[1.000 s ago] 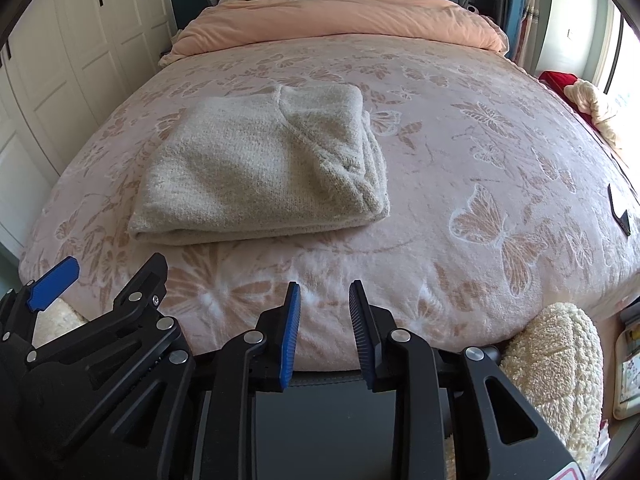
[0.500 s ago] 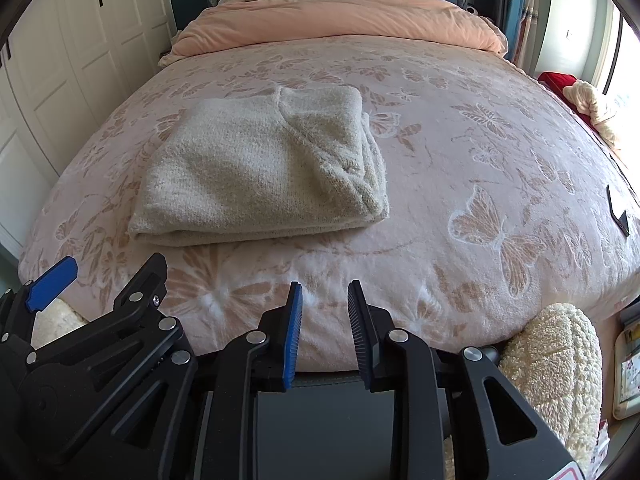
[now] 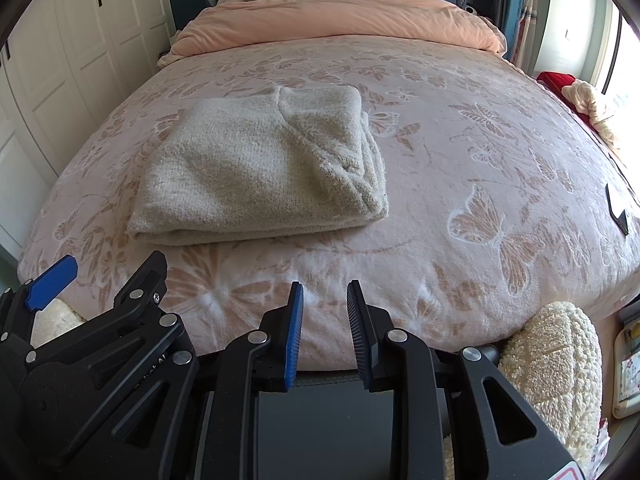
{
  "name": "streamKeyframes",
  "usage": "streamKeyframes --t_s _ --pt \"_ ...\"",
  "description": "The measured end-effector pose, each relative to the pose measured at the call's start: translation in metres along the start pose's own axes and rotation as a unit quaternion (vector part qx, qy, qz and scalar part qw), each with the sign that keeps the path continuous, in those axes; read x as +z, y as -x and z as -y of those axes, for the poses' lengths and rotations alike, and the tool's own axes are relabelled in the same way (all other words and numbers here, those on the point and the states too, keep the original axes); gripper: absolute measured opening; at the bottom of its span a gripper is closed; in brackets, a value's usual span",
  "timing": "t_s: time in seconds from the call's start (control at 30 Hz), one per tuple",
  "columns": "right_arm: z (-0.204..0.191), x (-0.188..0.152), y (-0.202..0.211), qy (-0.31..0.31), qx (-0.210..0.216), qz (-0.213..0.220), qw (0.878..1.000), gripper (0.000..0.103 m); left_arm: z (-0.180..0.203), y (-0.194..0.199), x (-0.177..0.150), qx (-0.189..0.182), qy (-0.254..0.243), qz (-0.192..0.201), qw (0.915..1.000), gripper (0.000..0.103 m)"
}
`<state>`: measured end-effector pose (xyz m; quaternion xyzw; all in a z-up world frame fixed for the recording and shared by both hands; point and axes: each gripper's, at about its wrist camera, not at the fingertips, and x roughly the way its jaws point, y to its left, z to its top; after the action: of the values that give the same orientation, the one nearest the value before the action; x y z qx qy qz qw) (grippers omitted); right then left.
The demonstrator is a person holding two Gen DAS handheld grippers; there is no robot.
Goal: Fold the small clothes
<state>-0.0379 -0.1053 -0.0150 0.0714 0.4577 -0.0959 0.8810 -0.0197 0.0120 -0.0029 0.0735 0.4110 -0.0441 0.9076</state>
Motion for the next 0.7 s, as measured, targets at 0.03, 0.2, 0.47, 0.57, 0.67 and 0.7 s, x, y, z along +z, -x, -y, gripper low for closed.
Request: streamKeyframes --t_s 0.03,0.2,0.47,0.57,0.67,0.7 --pt "-0.0005 -0.0002 0.0005 -0.001 0.000 0.000 1.000 0.025 -0.0005 0.0000 0.0002 0.000 0.001 0.000 1.0000 0.084" --pt "-0.0015 -0.0006 0.0006 -0.002 -0.001 0.001 1.000 0.025 -0.0023 -0.0008 0.0010 0.000 0.000 0.000 1.0000 0.083" --pt "0.0000 -0.0003 0.0001 -0.002 0.000 0.000 1.000 0.025 -0.0010 -0.0002 0.0004 0.001 0.001 -0.001 1.0000 0.084" --pt "-0.0008 -0.0004 0.0006 -0.003 0.000 0.000 1.000 0.025 -0.0003 0.0002 0.0009 0.002 0.000 0.000 1.0000 0.084" --pt "-0.0014 -0.0007 0.0008 -0.005 -0.001 0.000 1.000 0.025 0.0002 0.0002 0.0016 0.002 -0.001 0.001 1.0000 0.084" --pt "-0.0035 -0.0012 0.0016 -0.007 -0.002 0.000 1.000 0.025 0.0007 0.0003 0.0018 0.002 -0.001 0.001 1.0000 0.084"
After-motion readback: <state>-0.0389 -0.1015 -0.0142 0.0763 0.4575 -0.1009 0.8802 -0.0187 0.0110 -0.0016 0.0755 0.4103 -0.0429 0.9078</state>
